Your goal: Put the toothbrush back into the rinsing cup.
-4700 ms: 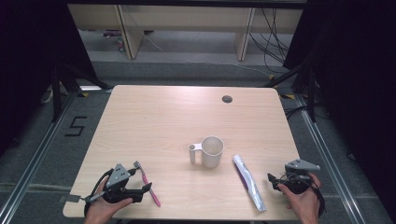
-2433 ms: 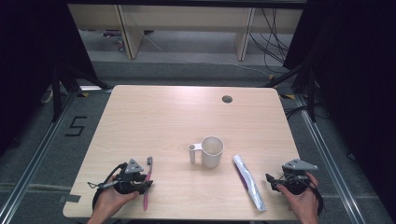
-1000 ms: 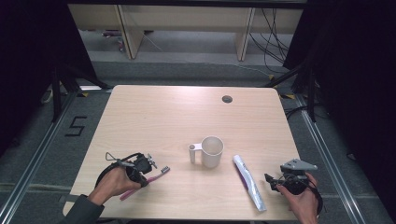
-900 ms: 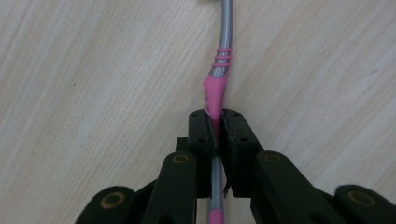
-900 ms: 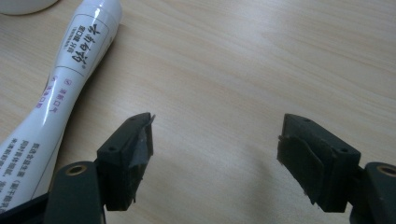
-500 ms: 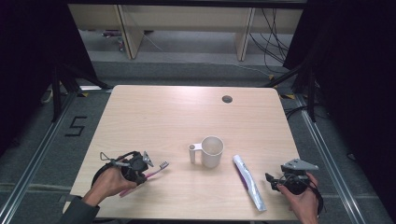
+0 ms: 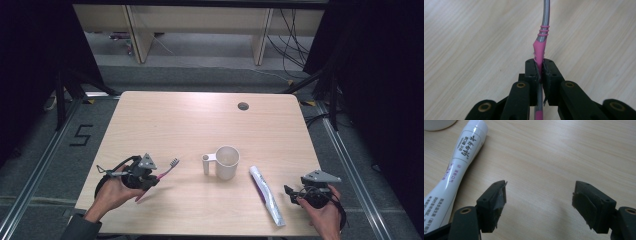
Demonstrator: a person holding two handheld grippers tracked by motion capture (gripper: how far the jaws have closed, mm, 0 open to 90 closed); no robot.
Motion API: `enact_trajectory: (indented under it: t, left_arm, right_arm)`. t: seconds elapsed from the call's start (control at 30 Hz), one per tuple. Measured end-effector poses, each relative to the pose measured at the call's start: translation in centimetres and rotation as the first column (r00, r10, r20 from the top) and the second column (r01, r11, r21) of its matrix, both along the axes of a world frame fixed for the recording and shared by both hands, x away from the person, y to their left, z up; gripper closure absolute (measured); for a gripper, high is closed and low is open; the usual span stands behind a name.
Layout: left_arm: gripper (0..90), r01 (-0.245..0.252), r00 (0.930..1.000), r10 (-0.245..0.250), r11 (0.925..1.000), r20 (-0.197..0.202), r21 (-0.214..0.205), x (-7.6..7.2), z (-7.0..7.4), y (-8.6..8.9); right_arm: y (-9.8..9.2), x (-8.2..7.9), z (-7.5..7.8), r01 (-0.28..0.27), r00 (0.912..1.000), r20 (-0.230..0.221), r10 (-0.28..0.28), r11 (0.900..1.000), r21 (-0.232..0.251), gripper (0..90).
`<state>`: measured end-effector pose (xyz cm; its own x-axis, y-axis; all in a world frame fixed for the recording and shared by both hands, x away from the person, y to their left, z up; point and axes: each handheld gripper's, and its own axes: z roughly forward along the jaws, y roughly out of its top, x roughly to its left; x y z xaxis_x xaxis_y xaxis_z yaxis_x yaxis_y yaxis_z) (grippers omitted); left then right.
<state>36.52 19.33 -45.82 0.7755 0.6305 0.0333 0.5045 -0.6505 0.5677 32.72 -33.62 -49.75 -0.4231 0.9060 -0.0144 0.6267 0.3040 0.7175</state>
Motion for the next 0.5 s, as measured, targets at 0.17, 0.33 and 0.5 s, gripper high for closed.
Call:
enact_trajectory:
  t: [0.17, 0.33, 0.5]
  left_arm:
    - [82.9, -0.057, 0.9956, 0.067, 0.9880, 0.066, -0.144, 0.06, 0.14, 0.43]
    - [82.9, -0.067, 0.9887, 0.093, 0.9760, 0.117, -0.207, -0.14, 0.51, 0.40]
    - [82.9, -0.070, 0.9819, 0.116, 0.9577, 0.150, -0.279, -0.20, 0.89, 0.41]
  right_arm:
    - [0.03, 0.05, -0.07, -0.001, 1.0000, 0.001, 0.001, 1.0000, 0.000, 27.6]
    - [0.07, 0.03, -0.08, 0.000, 1.0000, -0.005, 0.000, 1.0000, 0.004, 27.6]
    - [0.04, 0.04, -0.06, 0.000, 1.0000, 0.005, 0.000, 1.0000, -0.001, 27.6]
